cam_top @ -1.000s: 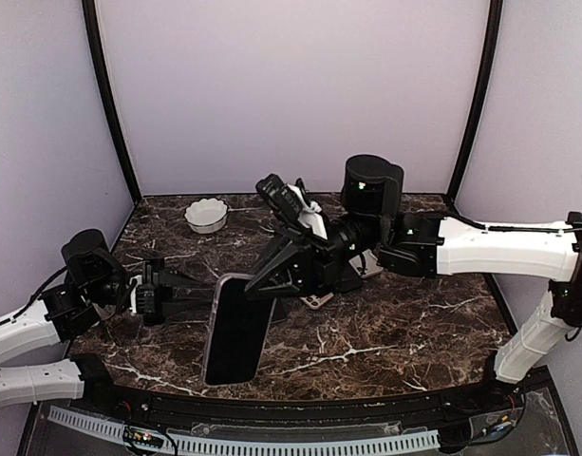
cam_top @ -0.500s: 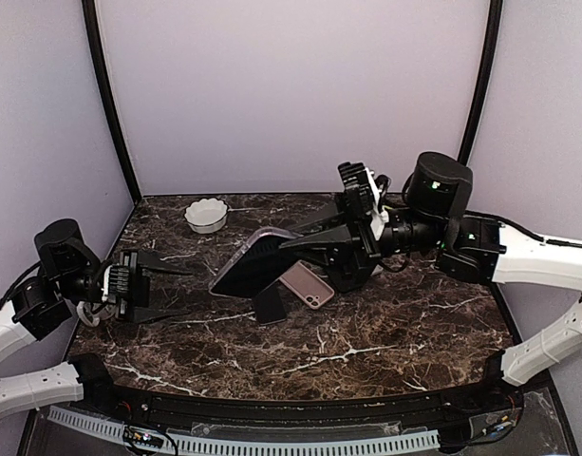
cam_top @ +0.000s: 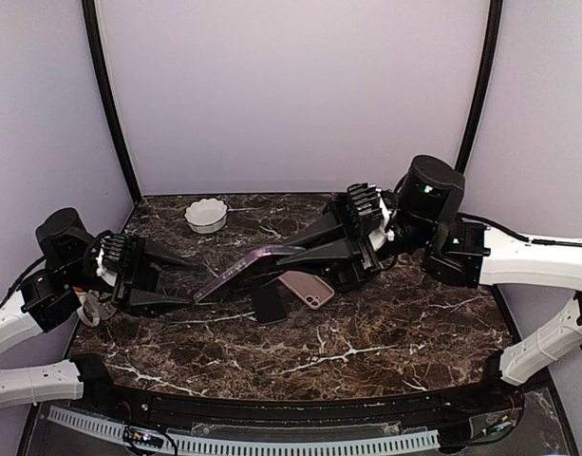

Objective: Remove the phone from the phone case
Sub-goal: Remove the bottom left corner of the phone case.

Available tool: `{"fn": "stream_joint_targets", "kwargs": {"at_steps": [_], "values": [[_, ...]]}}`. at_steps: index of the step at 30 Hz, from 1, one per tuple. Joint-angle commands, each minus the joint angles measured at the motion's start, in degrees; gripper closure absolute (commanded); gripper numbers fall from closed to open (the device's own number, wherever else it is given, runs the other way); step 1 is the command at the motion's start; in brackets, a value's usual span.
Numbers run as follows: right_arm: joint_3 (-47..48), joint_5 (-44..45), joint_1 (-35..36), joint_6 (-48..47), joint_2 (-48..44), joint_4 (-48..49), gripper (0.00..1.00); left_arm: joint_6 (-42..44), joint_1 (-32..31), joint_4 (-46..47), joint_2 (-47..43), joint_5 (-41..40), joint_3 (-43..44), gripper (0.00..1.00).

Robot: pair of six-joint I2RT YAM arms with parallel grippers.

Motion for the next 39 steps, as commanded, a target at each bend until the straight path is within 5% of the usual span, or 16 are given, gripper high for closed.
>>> {"fn": "stream_joint_targets", "kwargs": {"at_steps": [1,6,21,25,31,39], "values": [[2.6,-1.9,-0.1,0.9,0.4,9.8,1.00,-2.8,-1.9,6.5,1.3,1.8,1.2,0.47],[3.6,-0.9,0.0,1.4,1.1,11.1,1.00,-1.1,-3.7,6.3,1.5,2.2,1.0,0.48],[4.3,-3.7,0.1,1.1,2.4,11.3,1.00,-2.8,-4.4,11.4,2.0,-0.5,0.5,0.75],[4.5,-6.5,0.0,-1.5,2.6,10.4,1.00,-2.6,-4.4,8.9,3.2,1.8,1.9,0.78],[9.4,-10.7,0.4,-14.1,2.9,-5.0,1.00,-4.4,-4.4,5.6,5.6,6.6,4.9,0.80],[9.1,-17.5,2.2,-17.1,4.2,-5.4,1.00,-6.5,-4.4,-0.6,10.6,17.6,10.2,0.83]]}}
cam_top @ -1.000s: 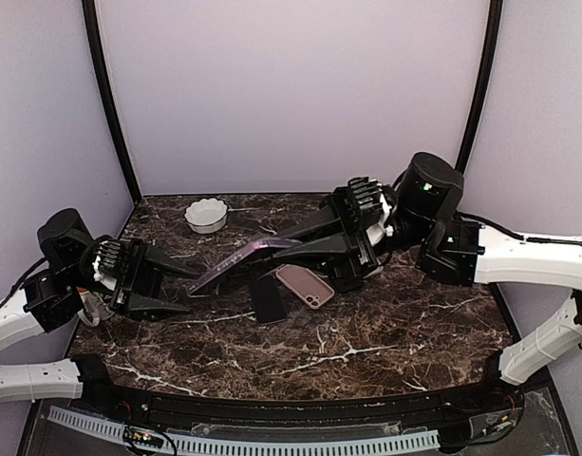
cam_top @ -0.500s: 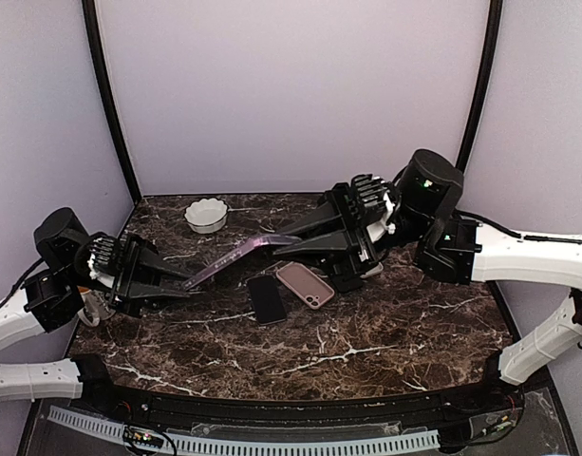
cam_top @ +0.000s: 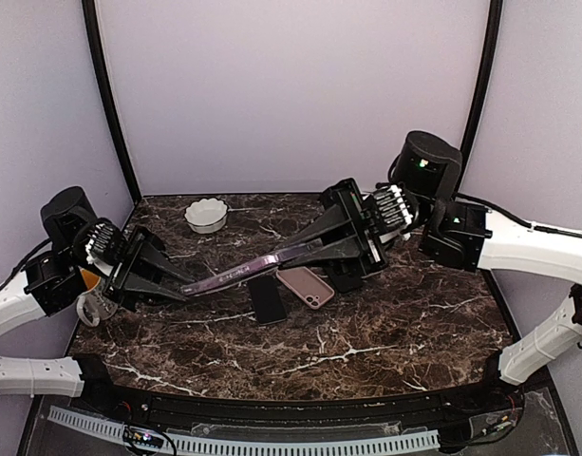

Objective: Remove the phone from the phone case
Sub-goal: Remove the bottom left corner of the phone case.

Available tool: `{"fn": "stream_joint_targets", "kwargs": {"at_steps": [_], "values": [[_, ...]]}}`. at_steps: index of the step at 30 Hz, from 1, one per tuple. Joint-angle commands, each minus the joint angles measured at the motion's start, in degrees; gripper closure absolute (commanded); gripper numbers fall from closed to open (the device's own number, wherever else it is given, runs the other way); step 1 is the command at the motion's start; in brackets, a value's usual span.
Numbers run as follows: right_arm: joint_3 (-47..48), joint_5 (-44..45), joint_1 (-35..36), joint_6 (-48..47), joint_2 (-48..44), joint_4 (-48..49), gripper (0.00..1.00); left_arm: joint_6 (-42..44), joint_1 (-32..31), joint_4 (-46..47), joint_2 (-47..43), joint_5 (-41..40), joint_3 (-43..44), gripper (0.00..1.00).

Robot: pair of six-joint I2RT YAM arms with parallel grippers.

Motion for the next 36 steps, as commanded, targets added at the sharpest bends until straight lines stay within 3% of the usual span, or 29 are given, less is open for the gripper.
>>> {"fn": "stream_joint_targets", "kwargs": {"at_steps": [1,8,22,25,30,36], "values": [[0.5,-5.7,2.5,-4.0,1.5,0.3,1.00,-3.8,-0.2,-5.6,3.0,8.0,4.0,0.83],[0.1,-5.4,3.7,-5.6,3.0,1.1,1.00,-0.2,-0.2,-14.9,5.9,11.2,7.1,0.83],[-1.2,-4.7,5.1,-8.5,2.6,-1.0,1.00,0.2,-0.5,-17.6,9.1,12.9,6.9,0.84],[-3.1,-3.7,5.2,-4.8,2.4,3.4,1.00,1.6,-0.8,-13.8,7.7,6.3,5.4,0.84],[-9.0,-2.0,5.3,5.6,1.2,16.9,1.00,-0.5,-1.0,0.3,3.7,-4.1,-1.8,0.87],[-12.7,-1.2,5.3,16.1,1.4,28.9,1.00,1.3,-1.3,5.6,3.0,-15.9,-5.3,0.87]]}}
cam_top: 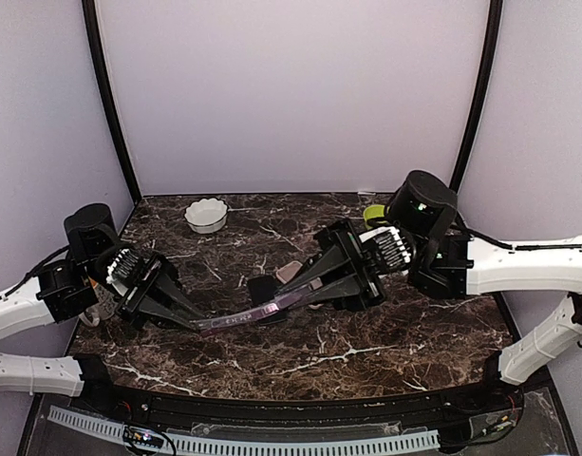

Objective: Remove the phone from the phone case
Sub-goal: Remove the bottom left corner of the phone case.

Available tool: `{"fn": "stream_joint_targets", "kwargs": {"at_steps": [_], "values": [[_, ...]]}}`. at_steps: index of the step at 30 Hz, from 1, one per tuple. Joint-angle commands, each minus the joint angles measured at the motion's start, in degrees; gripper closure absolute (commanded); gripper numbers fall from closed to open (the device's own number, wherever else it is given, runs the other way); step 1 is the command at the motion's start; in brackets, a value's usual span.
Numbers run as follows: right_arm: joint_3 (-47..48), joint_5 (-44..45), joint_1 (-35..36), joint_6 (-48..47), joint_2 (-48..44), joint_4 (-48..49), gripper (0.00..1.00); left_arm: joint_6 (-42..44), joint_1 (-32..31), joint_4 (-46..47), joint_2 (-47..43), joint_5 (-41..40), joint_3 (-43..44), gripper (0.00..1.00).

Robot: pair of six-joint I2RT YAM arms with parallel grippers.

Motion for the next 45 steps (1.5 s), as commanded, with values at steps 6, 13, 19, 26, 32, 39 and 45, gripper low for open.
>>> {"fn": "stream_joint_targets", "kwargs": {"at_steps": [6,13,19,26,32,39,45], "values": [[-2.9,1.6,2.6,13.5,1.6,17.8,1.00,2.3,-0.2,13.9,0.3,-26.5,-4.3,0.90],[-3.8,7.5,2.6,18.0,2.9,21.8,1.00,4.5,-1.8,21.8,-1.3,-34.0,-8.4,0.90],[-4.8,21.3,2.6,26.2,4.2,28.2,1.00,8.9,-3.7,26.6,-2.3,-39.3,-11.2,0.87],[-3.8,34.3,2.6,34.2,6.2,31.9,1.00,9.2,-4.0,31.2,-1.6,-40.2,-12.8,0.78],[-0.8,43.1,2.6,39.8,7.3,30.4,1.00,7.0,-4.0,35.4,-1.4,-41.1,-13.9,0.76],[2.2,55.0,2.6,46.9,7.9,25.3,1.00,3.9,-4.1,41.2,-0.2,-42.0,-15.1,0.75],[3.6,64.8,2.6,45.6,6.2,17.1,1.00,3.7,-4.2,41.1,-1.2,-43.7,-15.3,0.74]]}}
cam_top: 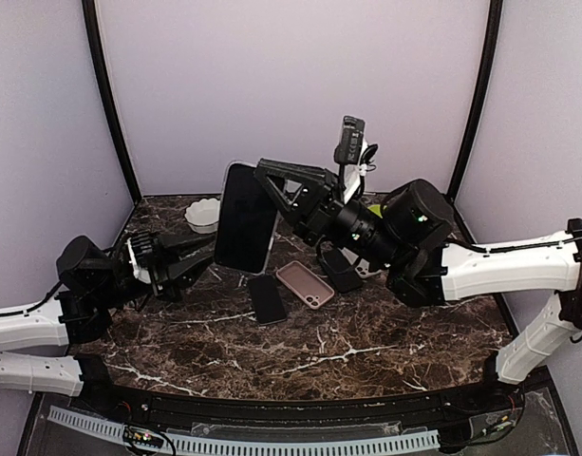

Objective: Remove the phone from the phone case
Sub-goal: Remove the bottom left corner of the phone case.

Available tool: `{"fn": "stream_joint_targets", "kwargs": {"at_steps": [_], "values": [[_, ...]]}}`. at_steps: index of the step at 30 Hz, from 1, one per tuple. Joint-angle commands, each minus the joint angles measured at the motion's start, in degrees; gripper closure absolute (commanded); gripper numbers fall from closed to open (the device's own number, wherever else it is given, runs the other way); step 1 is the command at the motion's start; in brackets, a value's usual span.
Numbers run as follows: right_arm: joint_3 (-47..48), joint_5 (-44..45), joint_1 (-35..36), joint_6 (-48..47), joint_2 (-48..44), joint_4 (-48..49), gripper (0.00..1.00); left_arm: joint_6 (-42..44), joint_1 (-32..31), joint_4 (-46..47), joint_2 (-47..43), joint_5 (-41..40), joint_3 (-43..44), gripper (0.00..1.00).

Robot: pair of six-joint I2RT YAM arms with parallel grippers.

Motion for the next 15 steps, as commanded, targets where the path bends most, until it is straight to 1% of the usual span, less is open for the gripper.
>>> {"fn": "stream_joint_targets", "kwargs": {"at_steps": [1,2,5,6,10,13,15], "values": [[2.6,13.4,1.0,0.1,-0.8,-6.3,1.00,0.0,-0.8,3.0,-1.8,-0.5,-0.9,0.72],[2.7,14.8,1.0,-0.7,-1.3,-7.1,1.00,-0.1,-0.8,2.2,-2.3,-1.3,-1.2,0.68],[3.7,17.1,0.9,-2.8,-2.1,-8.7,1.00,0.3,-0.8,-0.5,-5.4,-4.6,-1.8,0.58],[3.9,17.8,1.0,-3.4,-2.3,-8.9,1.00,0.3,-0.8,-2.8,-6.7,-5.0,-1.7,0.53],[3.9,20.4,0.7,-5.5,-3.2,-8.8,1.00,-2.2,-0.8,-7.4,-10.4,-7.9,-1.8,0.42],[3.7,18.9,0.6,-9.4,-3.8,-9.9,1.00,-6.6,-0.8,-11.1,-12.6,-6.7,-1.5,0.40],[2.0,16.4,-0.2,-10.3,-4.9,-9.2,1.00,-8.9,-0.8,-14.6,-13.5,-4.3,0.2,0.40]]}}
